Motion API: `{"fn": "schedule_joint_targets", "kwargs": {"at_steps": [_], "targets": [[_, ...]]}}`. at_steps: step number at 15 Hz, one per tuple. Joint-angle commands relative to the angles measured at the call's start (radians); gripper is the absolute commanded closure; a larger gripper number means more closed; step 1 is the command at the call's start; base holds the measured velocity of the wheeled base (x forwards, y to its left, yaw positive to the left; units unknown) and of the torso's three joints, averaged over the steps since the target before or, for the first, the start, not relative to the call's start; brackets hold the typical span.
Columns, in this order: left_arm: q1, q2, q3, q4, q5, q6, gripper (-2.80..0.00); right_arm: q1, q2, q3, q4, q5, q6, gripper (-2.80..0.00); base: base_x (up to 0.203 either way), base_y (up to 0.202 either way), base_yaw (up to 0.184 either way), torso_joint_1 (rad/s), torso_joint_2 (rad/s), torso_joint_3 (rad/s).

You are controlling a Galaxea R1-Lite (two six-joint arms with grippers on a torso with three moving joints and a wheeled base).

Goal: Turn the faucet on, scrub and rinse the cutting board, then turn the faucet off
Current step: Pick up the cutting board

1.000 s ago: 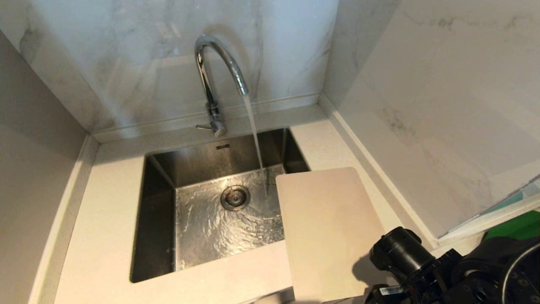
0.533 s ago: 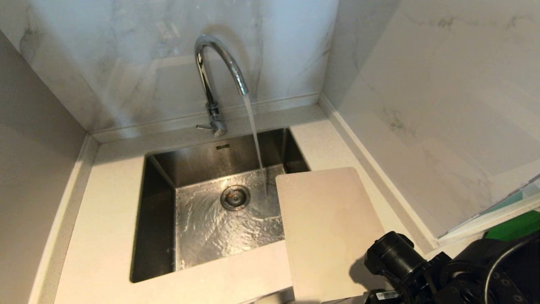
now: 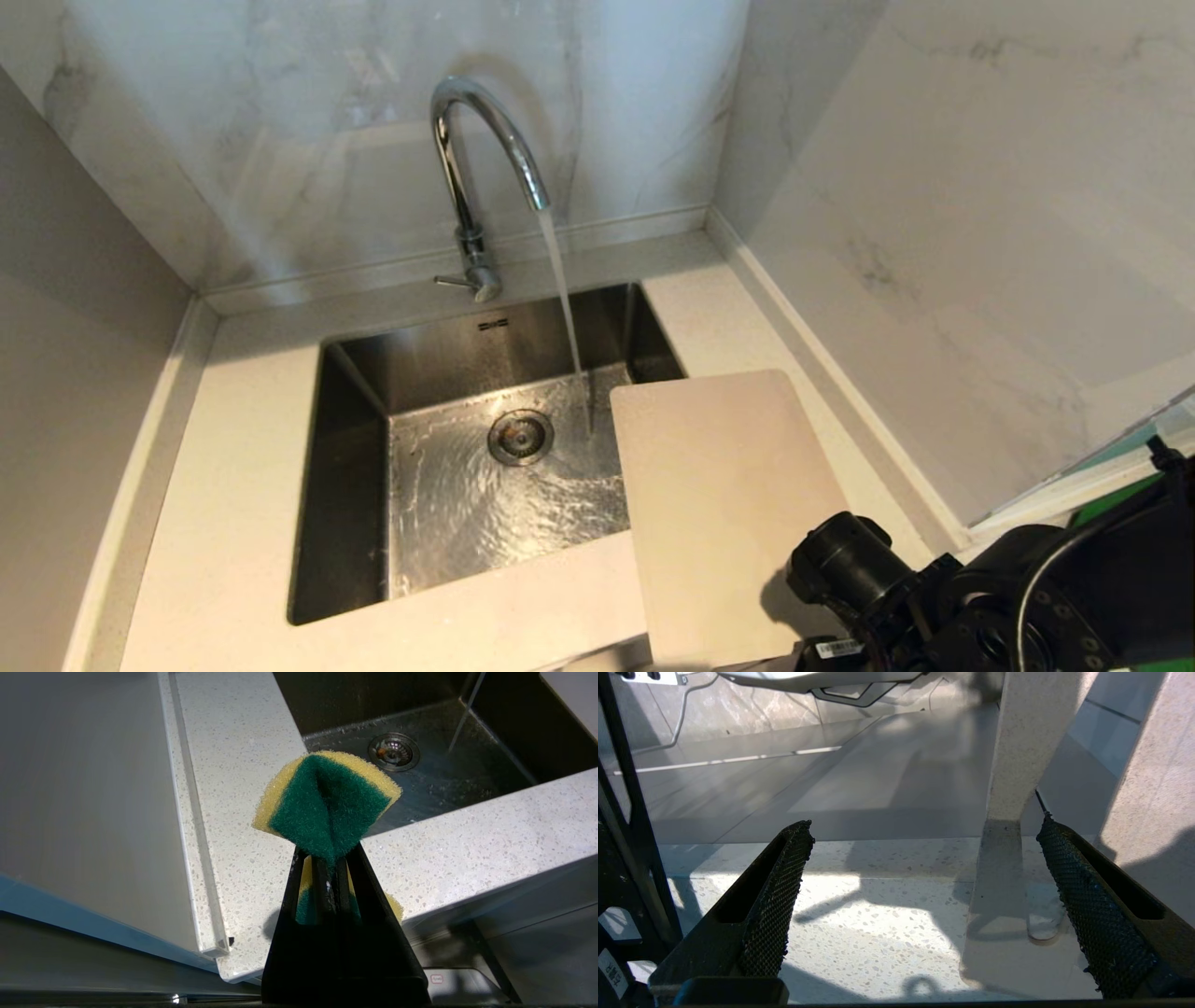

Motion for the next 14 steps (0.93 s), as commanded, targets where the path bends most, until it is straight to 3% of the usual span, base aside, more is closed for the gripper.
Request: {"fn": "schedule_joint_targets", "kwargs": {"at_steps": [1,14], "targets": [[0.0,0.001,0.0,0.0,0.0,0.0,0.0,0.0,0.02,-0.011,0.004,-0.003,-0.007,-2.8,0.0,0.0,0.0,0.0,0.0,0.0],[0.0,0.003,-0.002,0.004,0.0,0.003,0.0,0.0,0.1,-0.037,-0.006,-0.018,-0.006,-2.8,0.0,0.0,0.0,0.0,0.0,0.0]]}}
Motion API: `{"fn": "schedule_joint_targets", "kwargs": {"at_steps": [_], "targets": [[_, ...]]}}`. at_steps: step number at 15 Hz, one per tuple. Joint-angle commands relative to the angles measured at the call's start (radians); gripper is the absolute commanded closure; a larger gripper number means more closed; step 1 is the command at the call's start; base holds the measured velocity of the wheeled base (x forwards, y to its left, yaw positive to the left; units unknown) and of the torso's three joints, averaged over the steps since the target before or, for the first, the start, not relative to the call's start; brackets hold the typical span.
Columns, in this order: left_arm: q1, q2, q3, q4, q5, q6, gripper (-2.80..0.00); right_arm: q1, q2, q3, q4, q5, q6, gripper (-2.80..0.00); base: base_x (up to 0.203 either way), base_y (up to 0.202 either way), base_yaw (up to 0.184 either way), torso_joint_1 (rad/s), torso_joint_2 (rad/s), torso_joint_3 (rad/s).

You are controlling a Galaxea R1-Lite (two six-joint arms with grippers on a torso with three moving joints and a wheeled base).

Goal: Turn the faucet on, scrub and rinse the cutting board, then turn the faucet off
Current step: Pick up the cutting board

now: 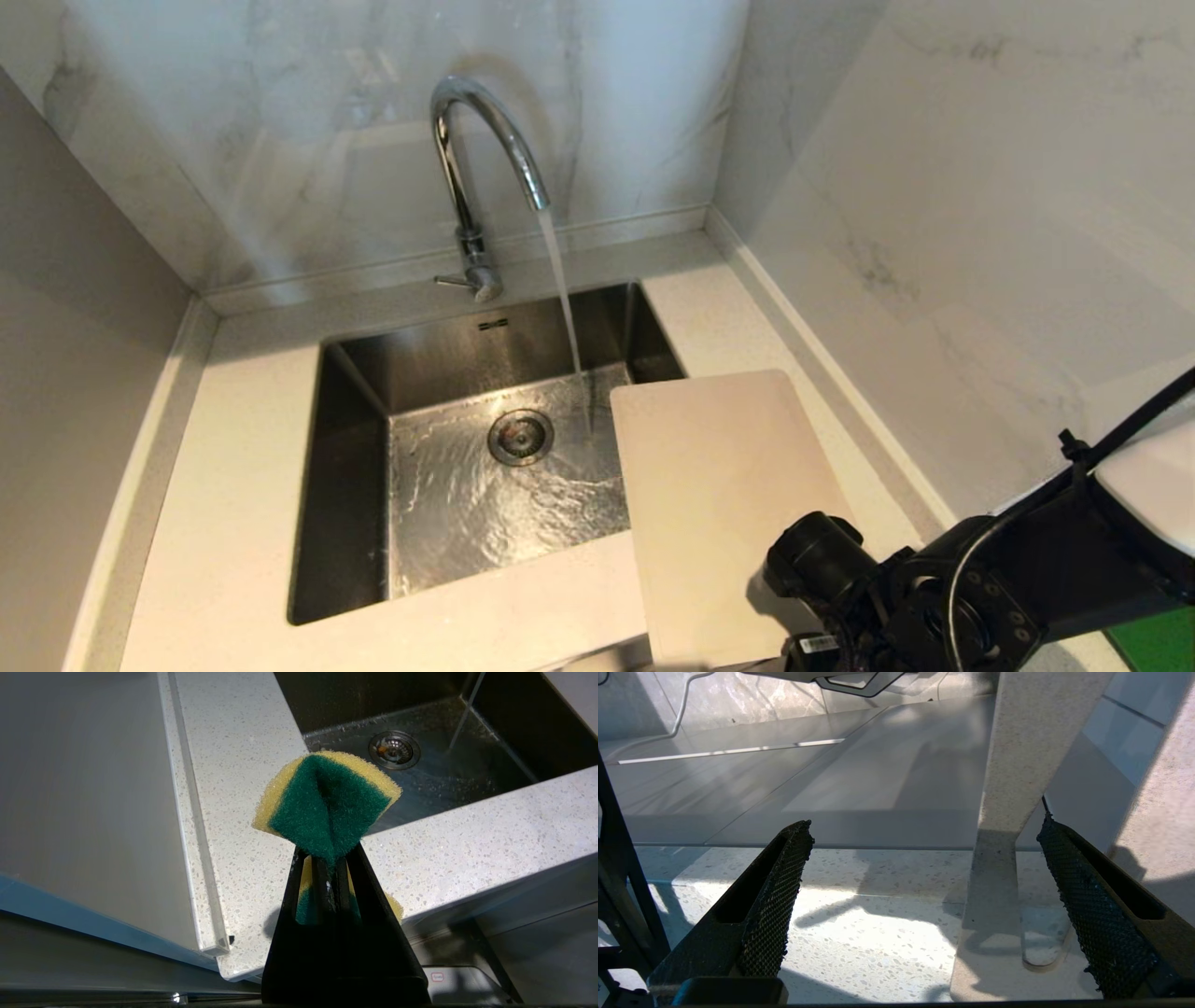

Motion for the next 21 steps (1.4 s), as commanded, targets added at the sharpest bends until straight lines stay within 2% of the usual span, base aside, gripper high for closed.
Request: {"fn": "schedule_joint_targets", "kwargs": {"at_steps": [1,3,5,9,14,21], "targets": [[0.0,0.001,0.0,0.0,0.0,0.0,0.0,0.001,0.017,0.008,-0.03,0.0,-0.007,-2.8,0.0,0.0,0.0,0.0,0.0,0.0],[0.0,0.0,0.0,0.001,0.0,0.001,0.0,0.002,0.035,0.011,-0.141,-0.002,0.008,-2.8,0.0,0.0,0.0,0.0,0.0,0.0],[0.0,0.0,-0.001,0.001,0.0,0.003,0.0,0.024,0.036,0.021,-0.16,-0.002,0.053,-2.8,0.0,0.0,0.0,0.0,0.0,0.0],[0.0,0.001,-0.001,0.001,0.0,0.002,0.0,0.031,0.038,0.074,-0.237,-0.05,0.055,-2.8,0.0,0.0,0.0,0.0,0.0,0.0],[0.0,0.0,-0.001,0.001,0.0,0.002,0.0,0.06,0.047,0.085,-0.251,-0.056,0.056,-2.8,0.0,0.0,0.0,0.0,0.0,0.0],[0.0,0.002,0.0,0.001,0.0,0.001,0.0,0.059,0.11,0.091,-0.305,-0.07,0.058,-2.8,0.0,0.0,0.0,0.0,0.0,0.0]]}}
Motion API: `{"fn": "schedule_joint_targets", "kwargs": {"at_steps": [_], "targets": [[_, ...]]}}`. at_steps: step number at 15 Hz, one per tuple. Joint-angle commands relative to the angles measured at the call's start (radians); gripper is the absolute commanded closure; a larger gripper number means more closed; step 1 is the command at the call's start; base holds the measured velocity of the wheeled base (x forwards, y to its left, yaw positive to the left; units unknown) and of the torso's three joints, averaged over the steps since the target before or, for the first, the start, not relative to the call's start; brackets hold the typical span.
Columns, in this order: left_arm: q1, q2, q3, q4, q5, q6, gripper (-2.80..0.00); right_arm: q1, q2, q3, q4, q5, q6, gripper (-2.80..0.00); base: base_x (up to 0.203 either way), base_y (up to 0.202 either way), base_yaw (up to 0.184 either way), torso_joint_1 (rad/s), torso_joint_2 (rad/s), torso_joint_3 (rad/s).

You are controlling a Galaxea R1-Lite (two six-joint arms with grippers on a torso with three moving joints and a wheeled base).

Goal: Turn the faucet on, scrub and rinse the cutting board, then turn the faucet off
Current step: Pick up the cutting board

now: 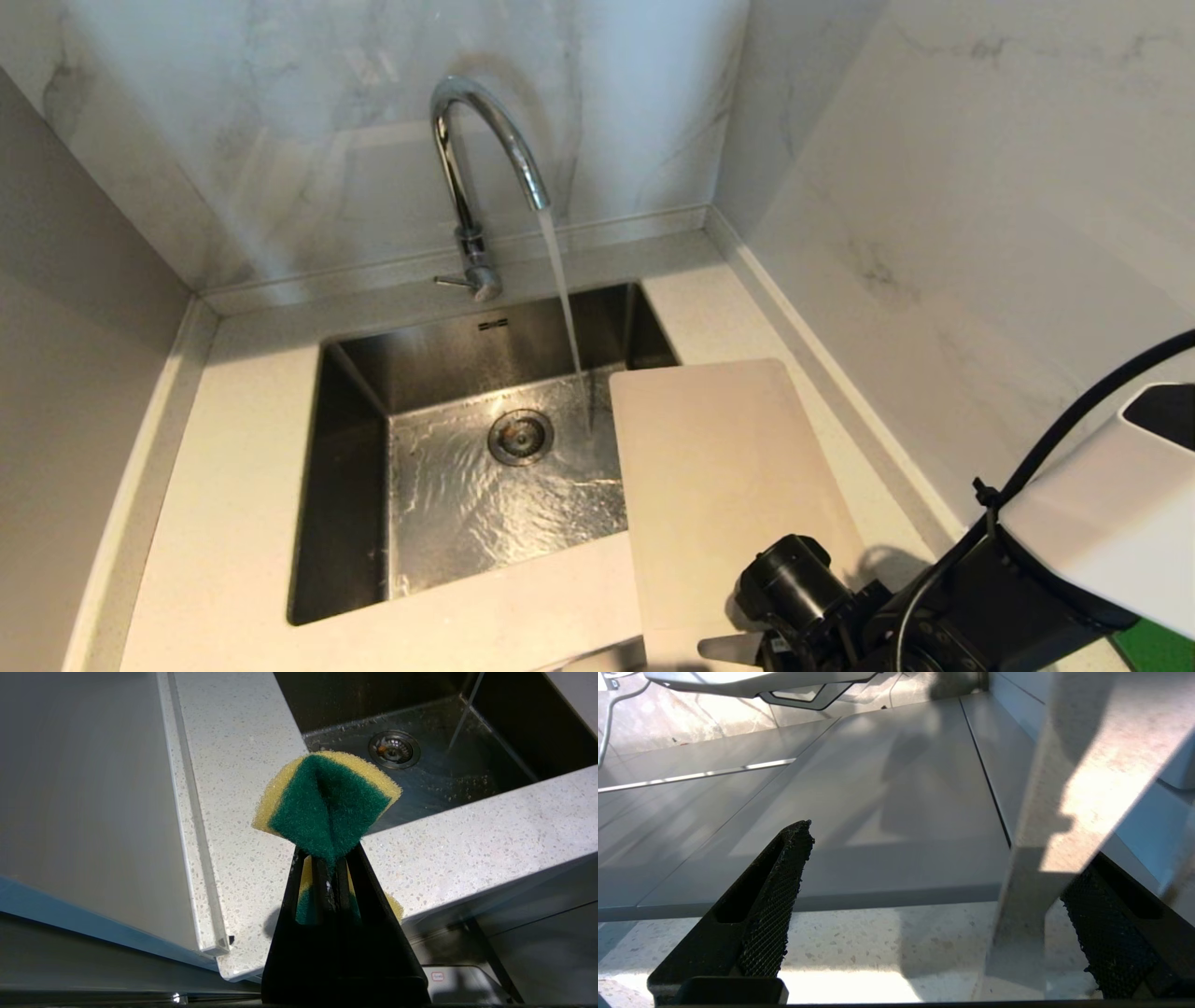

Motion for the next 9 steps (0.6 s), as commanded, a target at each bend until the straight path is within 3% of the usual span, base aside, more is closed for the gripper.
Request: {"fn": "schedule_joint_targets", "kwargs": {"at_steps": [1,5,9], "targets": [[0.0,0.0,0.0,0.0,0.0,0.0,0.0,0.0,0.024,-0.003,-0.001,-0.001,-0.007,-2.8,0.0,0.0,0.0,0.0,0.0,0.0],[0.0,0.001,0.0,0.0,0.0,0.0,0.0,0.024,0.017,0.016,-0.004,-0.004,-0.007,-2.8,0.0,0.0,0.0,0.0,0.0,0.0],[0.0,0.002,0.0,0.0,0.0,0.0,0.0,0.027,0.051,0.096,-0.185,-0.065,-0.005,-2.8,0.0,0.0,0.0,0.0,0.0,0.0]]}}
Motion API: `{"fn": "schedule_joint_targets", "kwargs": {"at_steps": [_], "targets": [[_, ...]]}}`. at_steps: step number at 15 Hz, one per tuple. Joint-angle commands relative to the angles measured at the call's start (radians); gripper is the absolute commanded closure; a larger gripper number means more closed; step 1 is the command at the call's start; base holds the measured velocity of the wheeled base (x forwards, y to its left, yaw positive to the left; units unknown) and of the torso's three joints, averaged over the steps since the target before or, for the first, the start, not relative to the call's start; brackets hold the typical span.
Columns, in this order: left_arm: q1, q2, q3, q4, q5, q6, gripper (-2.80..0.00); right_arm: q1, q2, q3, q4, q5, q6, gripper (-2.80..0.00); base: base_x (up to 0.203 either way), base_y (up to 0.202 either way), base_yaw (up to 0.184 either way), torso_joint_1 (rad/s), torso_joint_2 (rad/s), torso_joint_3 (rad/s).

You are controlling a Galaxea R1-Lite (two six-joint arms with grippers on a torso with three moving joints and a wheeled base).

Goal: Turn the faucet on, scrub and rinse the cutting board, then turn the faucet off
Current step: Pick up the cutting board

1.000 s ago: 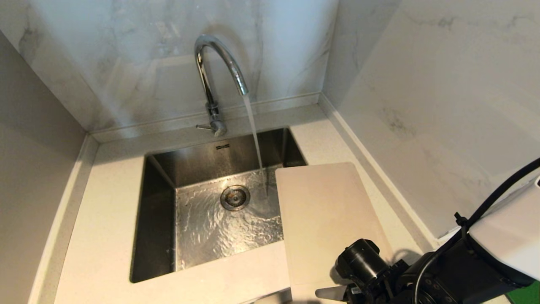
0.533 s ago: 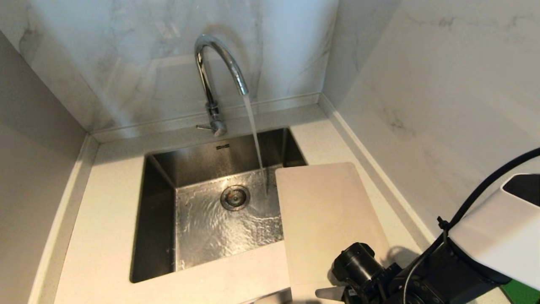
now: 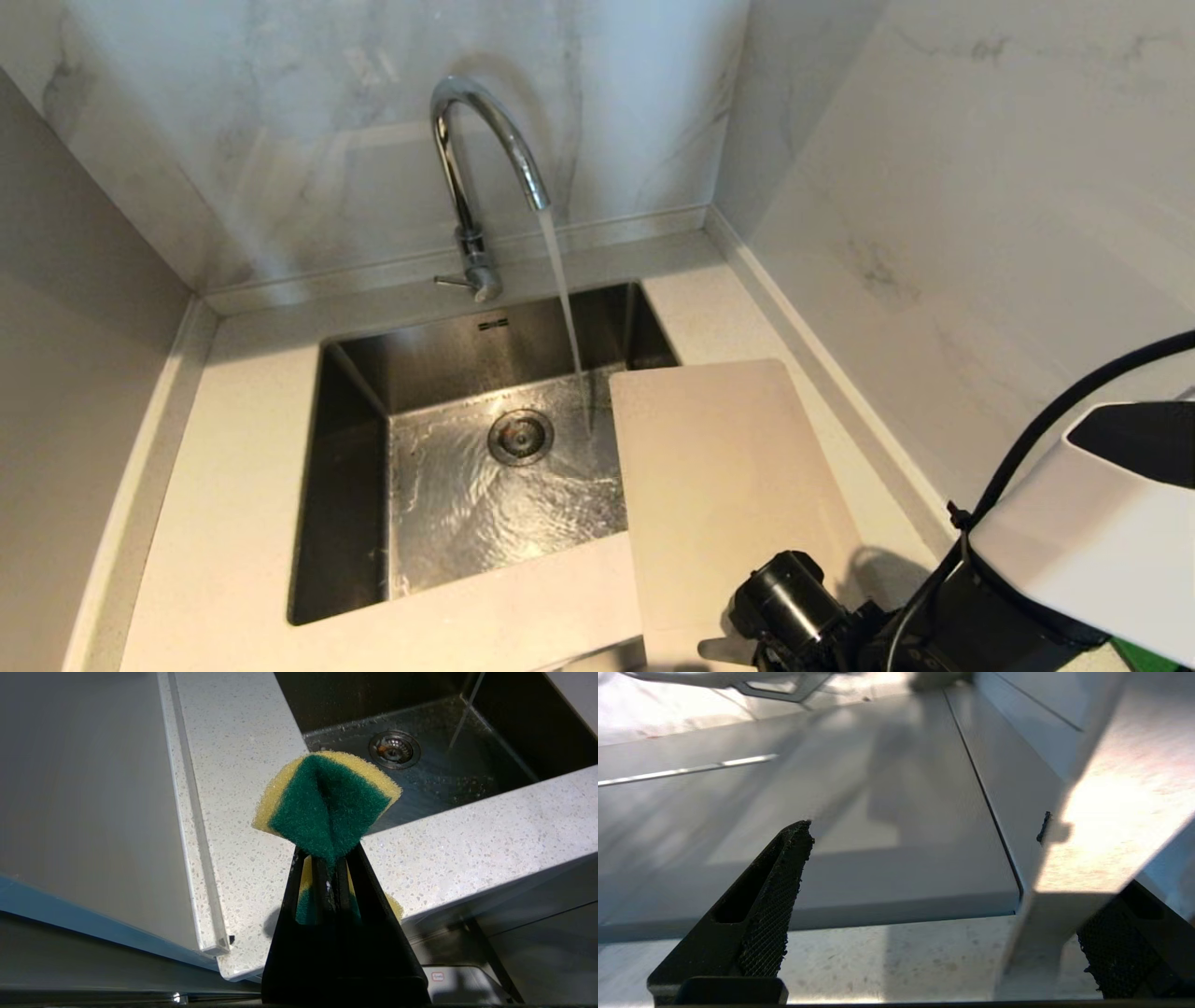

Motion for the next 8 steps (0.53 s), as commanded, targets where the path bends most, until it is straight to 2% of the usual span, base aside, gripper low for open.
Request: {"fn": "schedule_joint_targets", "kwargs": {"at_steps": [1,8], "targets": [[0.0,0.0,0.0,0.0,0.0,0.0,0.0,0.001,0.016,0.034,-0.05,-0.013,-0.006,-2.8,0.0,0.0,0.0,0.0,0.0,0.0],[0.0,0.0,0.0,-0.006,0.0,-0.001,0.0,0.029,0.014,0.034,-0.053,-0.037,0.005,-2.8,0.0,0.0,0.0,0.0,0.0,0.0]]}}
